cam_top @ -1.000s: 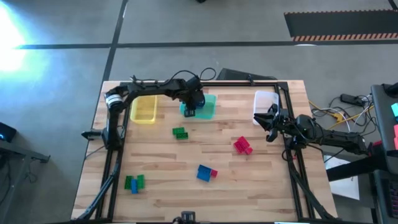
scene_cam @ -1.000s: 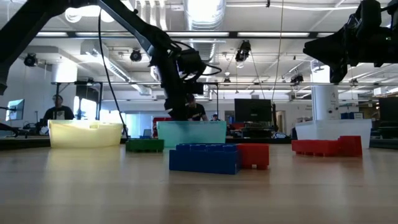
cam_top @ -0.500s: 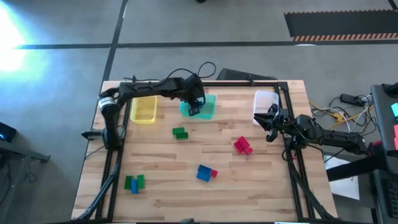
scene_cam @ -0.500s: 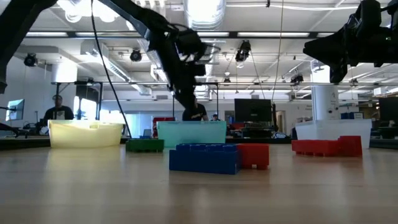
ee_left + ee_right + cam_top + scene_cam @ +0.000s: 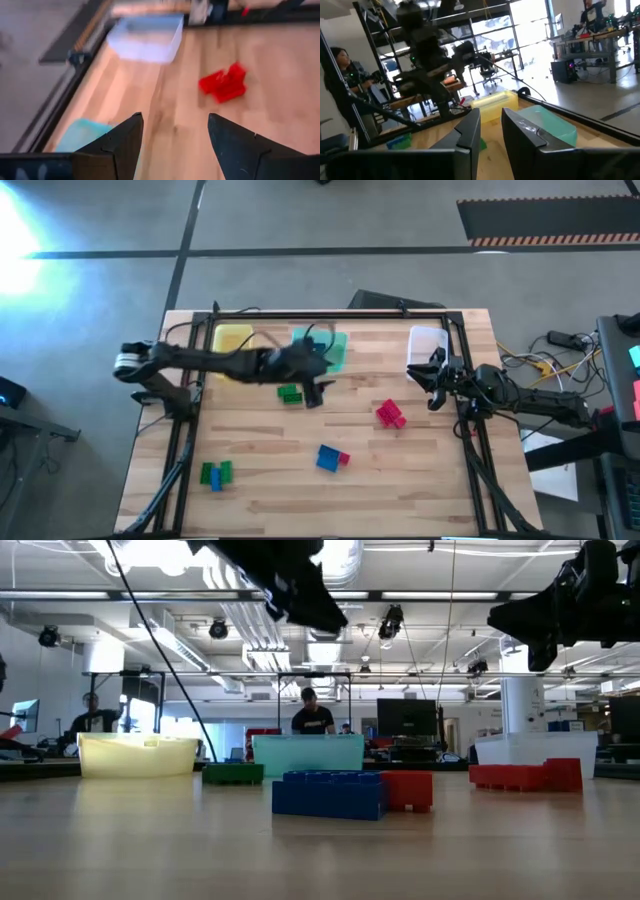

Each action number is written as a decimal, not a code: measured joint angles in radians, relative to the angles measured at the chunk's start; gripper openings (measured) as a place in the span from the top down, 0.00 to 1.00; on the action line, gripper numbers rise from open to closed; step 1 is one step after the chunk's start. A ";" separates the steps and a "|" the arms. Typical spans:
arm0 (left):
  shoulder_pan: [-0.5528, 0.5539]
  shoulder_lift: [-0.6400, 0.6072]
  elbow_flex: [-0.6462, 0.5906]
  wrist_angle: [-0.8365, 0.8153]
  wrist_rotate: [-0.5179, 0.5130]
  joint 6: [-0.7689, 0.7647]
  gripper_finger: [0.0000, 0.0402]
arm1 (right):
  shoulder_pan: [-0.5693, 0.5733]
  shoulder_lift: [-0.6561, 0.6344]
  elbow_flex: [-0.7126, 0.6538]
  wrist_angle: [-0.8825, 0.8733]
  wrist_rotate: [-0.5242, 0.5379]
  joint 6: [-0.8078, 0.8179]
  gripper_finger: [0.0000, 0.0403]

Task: Sort & place blocks by color
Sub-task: Put the red game piece into the transparent bin

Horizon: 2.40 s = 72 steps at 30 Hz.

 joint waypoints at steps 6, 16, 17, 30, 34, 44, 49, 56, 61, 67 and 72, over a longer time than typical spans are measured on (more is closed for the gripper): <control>-0.129 -0.118 -0.180 0.248 -0.077 -0.001 0.48 | 0.002 0.014 0.000 0.108 0.004 -0.021 0.83; -0.150 -0.238 -0.389 0.557 -0.082 0.000 0.48 | 0.004 0.080 0.028 0.291 0.004 -0.069 0.83; -0.150 -0.246 -0.399 0.568 -0.082 0.000 0.48 | 0.004 0.093 0.044 0.291 0.004 -0.077 0.83; -0.149 -0.247 -0.436 0.612 -0.107 0.001 0.48 | 0.004 0.329 0.395 -0.146 0.029 -0.026 0.83; -0.149 -0.247 -0.437 0.612 -0.106 0.000 0.48 | 0.015 0.397 0.475 -0.318 0.019 0.058 0.83; -0.147 -0.247 -0.434 0.611 -0.106 0.033 0.48 | 0.107 0.554 0.576 -0.509 0.011 0.236 0.83; -0.147 -0.247 -0.433 0.611 -0.106 0.032 0.48 | 0.145 0.642 0.629 -0.566 0.012 0.307 0.83; -0.147 -0.244 -0.437 0.610 -0.106 0.024 0.48 | 0.212 0.778 0.702 -0.706 0.004 0.413 0.83; -0.147 -0.243 -0.436 0.612 -0.106 0.025 0.48 | 0.265 0.873 0.749 -0.782 0.000 0.532 0.83; -0.146 -0.243 -0.436 0.619 -0.106 0.032 0.48 | 0.301 0.985 0.824 -0.991 -0.052 0.713 0.83; -0.146 -0.244 -0.435 0.619 -0.106 0.034 0.48 | 0.317 1.098 0.889 -1.143 -0.049 0.780 0.83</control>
